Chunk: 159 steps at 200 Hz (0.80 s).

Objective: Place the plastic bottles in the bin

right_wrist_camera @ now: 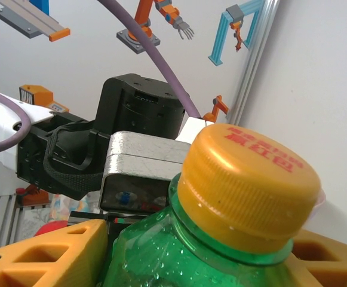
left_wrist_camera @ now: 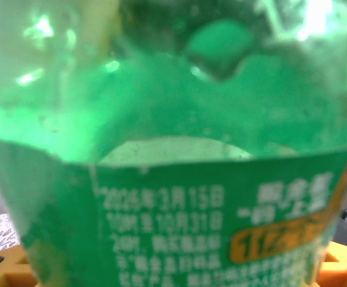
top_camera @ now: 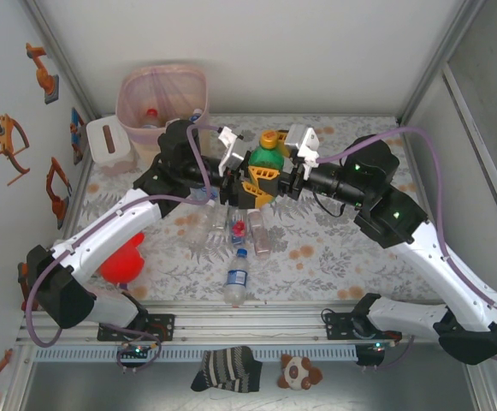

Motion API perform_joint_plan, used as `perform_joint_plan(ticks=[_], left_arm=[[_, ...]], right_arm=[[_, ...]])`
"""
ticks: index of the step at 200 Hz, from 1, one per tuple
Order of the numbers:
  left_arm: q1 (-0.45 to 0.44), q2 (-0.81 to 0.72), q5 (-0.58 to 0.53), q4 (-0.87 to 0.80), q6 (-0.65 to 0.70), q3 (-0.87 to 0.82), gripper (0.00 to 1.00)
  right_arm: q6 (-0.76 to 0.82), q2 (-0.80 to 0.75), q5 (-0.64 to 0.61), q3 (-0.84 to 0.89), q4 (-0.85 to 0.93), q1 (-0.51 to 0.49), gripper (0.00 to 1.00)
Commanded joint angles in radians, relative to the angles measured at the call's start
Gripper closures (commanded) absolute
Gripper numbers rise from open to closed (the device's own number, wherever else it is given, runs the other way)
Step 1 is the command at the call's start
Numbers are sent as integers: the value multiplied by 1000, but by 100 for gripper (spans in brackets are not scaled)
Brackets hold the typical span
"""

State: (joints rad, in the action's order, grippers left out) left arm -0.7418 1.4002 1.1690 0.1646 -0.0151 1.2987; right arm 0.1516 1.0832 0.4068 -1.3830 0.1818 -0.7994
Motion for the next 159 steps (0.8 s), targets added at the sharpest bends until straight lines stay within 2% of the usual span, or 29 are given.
perform_joint_plan(ticks=[1, 14, 28, 61, 88, 125, 159], left_arm=[[-1, -13, 9, 18, 31, 27, 51], [-1, -16, 8, 10, 40, 26, 52], [1, -20, 3, -4, 51, 28, 52], [12, -27, -13, -72, 100, 44, 52], [27, -27, -46, -122, 116, 68, 53], [55, -47, -120, -180, 155, 76, 52], [109, -50, -277, -293, 173, 121, 52]], right_arm=[[-9, -37, 32, 0, -49, 0, 54], [-9, -44, 27, 6, -53, 0, 51], [-10, -49, 27, 12, -54, 0, 41], [-9, -65, 5, 18, -35, 0, 24], [-14, -88, -16, 22, -15, 0, 15], [-11, -134, -62, 36, 11, 0, 14], [-11, -165, -96, 41, 34, 0, 15]])
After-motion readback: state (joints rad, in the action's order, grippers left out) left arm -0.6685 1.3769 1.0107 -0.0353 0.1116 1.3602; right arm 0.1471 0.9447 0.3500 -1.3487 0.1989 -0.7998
